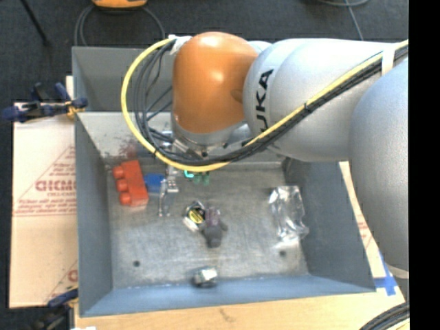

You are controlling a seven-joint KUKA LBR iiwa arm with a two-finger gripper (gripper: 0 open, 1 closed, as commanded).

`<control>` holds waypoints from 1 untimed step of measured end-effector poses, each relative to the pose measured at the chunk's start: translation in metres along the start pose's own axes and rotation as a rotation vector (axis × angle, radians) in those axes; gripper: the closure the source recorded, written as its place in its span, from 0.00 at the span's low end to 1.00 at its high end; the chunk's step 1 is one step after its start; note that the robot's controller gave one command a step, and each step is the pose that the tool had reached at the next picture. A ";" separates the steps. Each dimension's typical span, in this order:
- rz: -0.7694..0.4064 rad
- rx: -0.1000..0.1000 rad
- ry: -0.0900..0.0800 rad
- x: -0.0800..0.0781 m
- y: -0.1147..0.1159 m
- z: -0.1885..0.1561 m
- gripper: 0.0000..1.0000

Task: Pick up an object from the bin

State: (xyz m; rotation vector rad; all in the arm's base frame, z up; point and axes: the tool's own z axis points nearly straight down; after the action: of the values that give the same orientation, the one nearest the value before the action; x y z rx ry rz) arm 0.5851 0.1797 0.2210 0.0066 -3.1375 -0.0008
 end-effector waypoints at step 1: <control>-0.058 0.003 0.000 -0.020 -0.023 0.086 0.00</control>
Offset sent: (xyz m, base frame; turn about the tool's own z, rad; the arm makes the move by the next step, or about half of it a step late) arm 0.0195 -0.0200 -0.0820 -0.0604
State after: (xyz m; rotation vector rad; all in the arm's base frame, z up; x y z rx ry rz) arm 0.6046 0.1568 0.1344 0.0983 -3.1364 0.0044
